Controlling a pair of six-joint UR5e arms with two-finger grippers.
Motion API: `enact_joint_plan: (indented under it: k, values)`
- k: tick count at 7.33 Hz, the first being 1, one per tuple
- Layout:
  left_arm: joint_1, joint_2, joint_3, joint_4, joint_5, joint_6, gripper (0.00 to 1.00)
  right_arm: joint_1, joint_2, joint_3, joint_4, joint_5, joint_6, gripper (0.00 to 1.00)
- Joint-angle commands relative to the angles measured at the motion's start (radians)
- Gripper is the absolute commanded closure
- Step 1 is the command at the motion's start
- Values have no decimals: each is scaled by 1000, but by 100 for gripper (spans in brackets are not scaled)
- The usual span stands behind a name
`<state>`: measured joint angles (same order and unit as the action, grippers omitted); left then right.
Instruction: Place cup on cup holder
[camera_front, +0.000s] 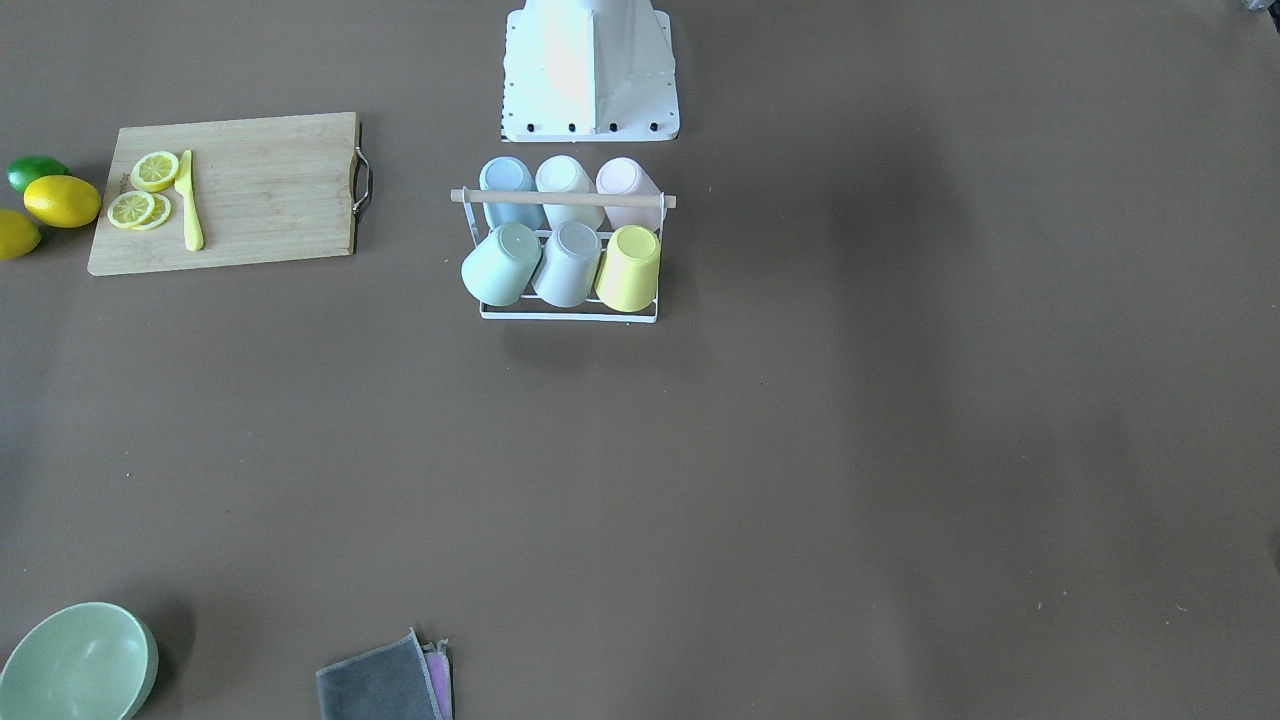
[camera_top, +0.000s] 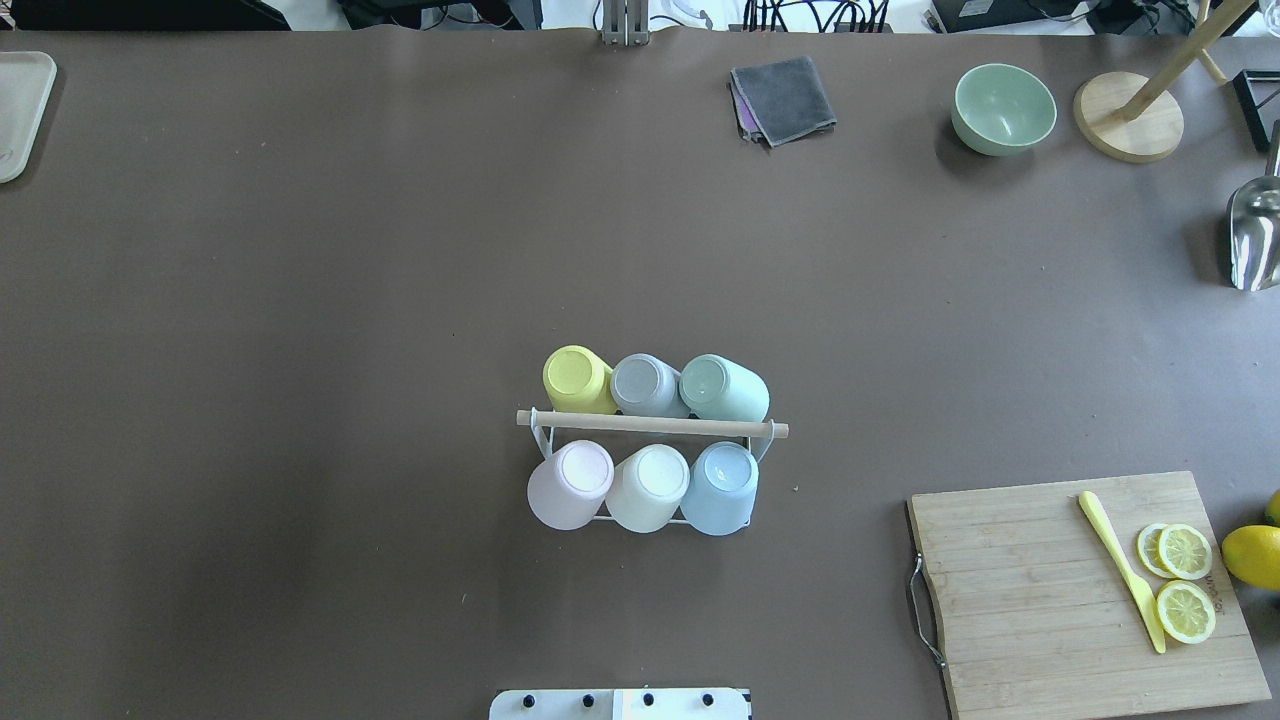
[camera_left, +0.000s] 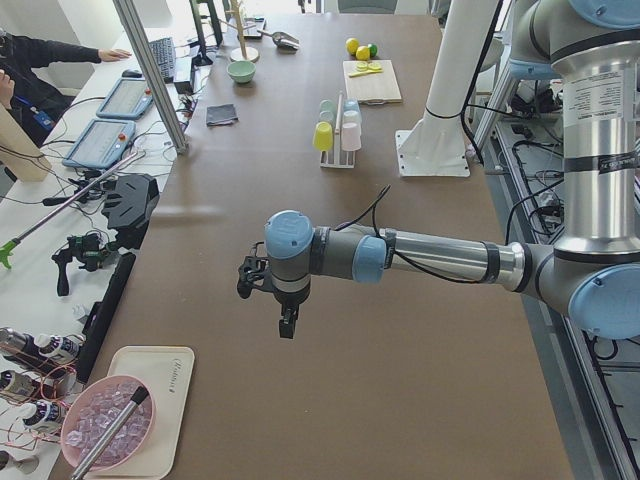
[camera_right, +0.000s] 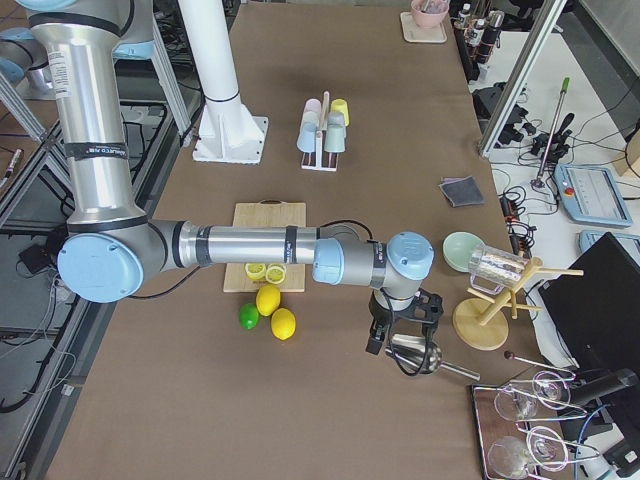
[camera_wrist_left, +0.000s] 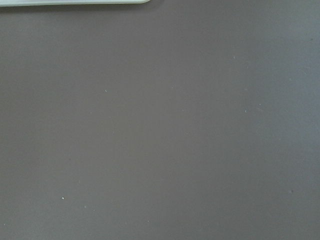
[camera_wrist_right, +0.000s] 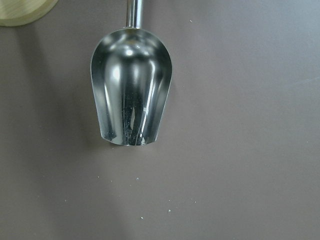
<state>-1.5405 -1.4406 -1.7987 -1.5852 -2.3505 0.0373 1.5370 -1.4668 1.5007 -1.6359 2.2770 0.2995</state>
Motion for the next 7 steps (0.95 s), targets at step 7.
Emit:
enact_joint_plan:
  k: [7]
  values:
    - [-36,-27,24,103,92,153,2,0,-1,20,5,7,0,0]
